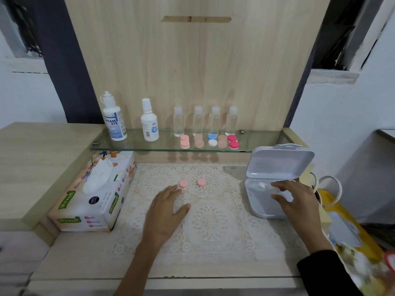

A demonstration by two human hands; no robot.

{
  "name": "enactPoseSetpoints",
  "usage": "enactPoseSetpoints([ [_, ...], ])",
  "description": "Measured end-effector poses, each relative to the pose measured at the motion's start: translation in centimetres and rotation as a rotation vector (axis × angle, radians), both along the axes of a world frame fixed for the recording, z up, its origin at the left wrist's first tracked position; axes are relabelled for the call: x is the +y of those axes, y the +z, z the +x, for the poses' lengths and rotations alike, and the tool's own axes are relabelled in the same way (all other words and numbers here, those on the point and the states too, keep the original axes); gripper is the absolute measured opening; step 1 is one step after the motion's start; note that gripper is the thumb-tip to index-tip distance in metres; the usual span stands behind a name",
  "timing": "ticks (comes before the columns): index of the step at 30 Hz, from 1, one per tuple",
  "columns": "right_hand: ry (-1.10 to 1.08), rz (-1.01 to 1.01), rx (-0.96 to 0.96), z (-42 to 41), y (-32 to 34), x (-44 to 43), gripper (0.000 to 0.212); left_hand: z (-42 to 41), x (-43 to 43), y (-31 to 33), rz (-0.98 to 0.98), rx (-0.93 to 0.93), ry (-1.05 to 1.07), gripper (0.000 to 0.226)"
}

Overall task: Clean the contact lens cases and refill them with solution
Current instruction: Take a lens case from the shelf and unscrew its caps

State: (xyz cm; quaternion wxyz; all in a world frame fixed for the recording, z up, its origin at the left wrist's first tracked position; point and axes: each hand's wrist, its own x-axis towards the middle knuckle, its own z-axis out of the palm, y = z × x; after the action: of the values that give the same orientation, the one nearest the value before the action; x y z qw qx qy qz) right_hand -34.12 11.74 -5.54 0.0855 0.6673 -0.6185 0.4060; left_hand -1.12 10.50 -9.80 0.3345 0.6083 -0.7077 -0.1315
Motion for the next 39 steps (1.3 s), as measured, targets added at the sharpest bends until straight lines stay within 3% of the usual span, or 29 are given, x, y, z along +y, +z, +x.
enactPoseSetpoints([
  [10, 0.001, -0.038, 0.09, -0.2, -0.5, -0.4, 0.035, 0.1, -0.1, -0.1, 0.004, 0.008, -0.003, 0.058],
  [15, 0.024, 0.013, -0.089, 0.5, 0.0, -0.1, 0.025, 0.1, -0.1, -0.2, 0.015, 0.009, -0.001, 0.061],
  [18, 0.08, 0.029, -0.293, 2.1, 0.7, 0.2, 0.021, 0.0, -0.2, -0.2, 0.007, -0.004, 0.0, 0.054],
  [23, 0.271, 0.13, -0.484, 7.5, 0.8, 0.4, 0.019, 0.0, -0.1, -0.2, 0.01, -0.011, 0.003, 0.054],
  [27, 0.403, 0.294, -0.388, 11.1, -1.3, -0.2, 0.018, 0.1, -0.1, -0.2, 0.011, -0.024, -0.007, 0.06],
  [34, 0.394, 0.457, -0.33, 14.1, -4.1, -1.5, 0.054, 0.2, 0.1, 0.0, 0.033, 0.001, -0.026, 0.078],
  [39, 0.377, 0.464, -0.313, 14.1, -3.8, -1.5, 0.027, 0.4, -0.1, -0.3, 0.002, 0.074, -0.087, 0.057],
])
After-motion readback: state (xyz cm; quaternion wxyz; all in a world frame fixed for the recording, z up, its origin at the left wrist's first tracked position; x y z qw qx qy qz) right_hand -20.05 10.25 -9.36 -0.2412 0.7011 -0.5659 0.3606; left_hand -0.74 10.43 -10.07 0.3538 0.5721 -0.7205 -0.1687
